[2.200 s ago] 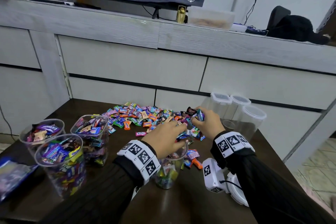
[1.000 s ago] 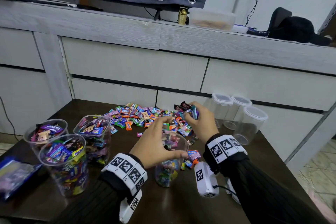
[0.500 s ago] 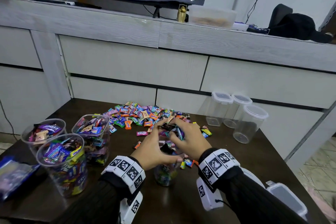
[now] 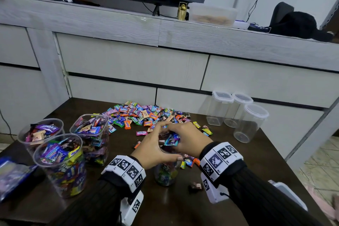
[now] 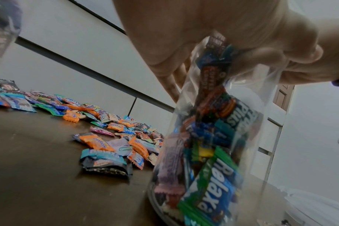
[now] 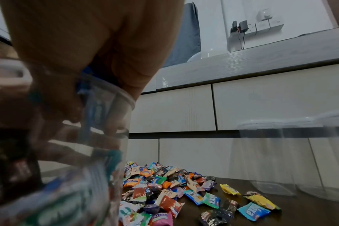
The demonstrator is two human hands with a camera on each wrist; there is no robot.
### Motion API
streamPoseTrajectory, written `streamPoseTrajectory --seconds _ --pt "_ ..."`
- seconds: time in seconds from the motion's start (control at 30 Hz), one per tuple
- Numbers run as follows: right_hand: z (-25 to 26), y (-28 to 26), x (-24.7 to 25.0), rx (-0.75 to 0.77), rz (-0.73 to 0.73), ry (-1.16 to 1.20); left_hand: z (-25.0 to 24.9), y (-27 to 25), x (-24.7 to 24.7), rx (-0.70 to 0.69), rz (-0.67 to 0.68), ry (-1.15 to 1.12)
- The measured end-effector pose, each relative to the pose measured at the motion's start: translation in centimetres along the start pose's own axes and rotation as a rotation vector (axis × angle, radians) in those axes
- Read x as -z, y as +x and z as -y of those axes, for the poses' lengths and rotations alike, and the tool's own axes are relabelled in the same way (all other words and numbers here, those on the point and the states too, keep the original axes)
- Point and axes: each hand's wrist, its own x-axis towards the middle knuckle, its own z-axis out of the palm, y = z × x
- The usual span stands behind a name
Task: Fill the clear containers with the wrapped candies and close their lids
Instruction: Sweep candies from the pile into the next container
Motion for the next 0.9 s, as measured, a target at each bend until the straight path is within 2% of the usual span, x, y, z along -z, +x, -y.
streamPoseTrajectory --seconds 0.2,0.43,0.5,0.57,0.63,0.67,0.7,0.73,0.8,0.83,0.9 --pt "0.4 0.9 1.0 0.018 0.095 -0.043 0.2 0.0 0.1 0.007 0.014 0.007" --pt "0.8 0.8 1.6 0.036 0.107 0.124 0.1 -0.4 0.3 -0.029 0.018 -0.023" --pt "0.7 0.3 1.5 0.006 0.034 0.303 0.2 -0.5 0.4 -0.049 0.039 -0.054" --pt "0.2 -0.4 1.3 -0.06 -0.163 0.482 0.4 -0.8 0.6 -0.062 0.084 -0.141" --pt "-1.0 -1.5 0.8 -0.22 -0.389 0.514 0.6 -1.1 0.8 -0.049 0.072 -0.274" --pt "-1.9 -2.3 0.6 -0.333 -0.435 0.465 1.0 -1.2 1.0 -0.021 0.028 -0.336" --pt "-2.8 -3.2 0.2 -0.452 -0.408 0.4 1.4 -1.3 1.3 0.013 -0.024 -0.358" --pt "-3.8 -4.2 -0.5 -0.57 -0.3 0.333 1.8 -1.5 1.6 0.049 -0.084 -0.308" --pt "-5.2 -6.3 -2.7 -0.738 0.059 0.184 3.6 -1.6 2.2 0.164 -0.189 -0.017" --pt "-5.5 -7.1 -4.1 -0.791 0.22 0.136 4.7 -1.7 2.5 0.242 -0.192 0.172" --pt "-5.4 -8.1 -6.5 -0.882 0.377 0.165 6.6 -1.7 2.3 0.426 -0.063 0.515"
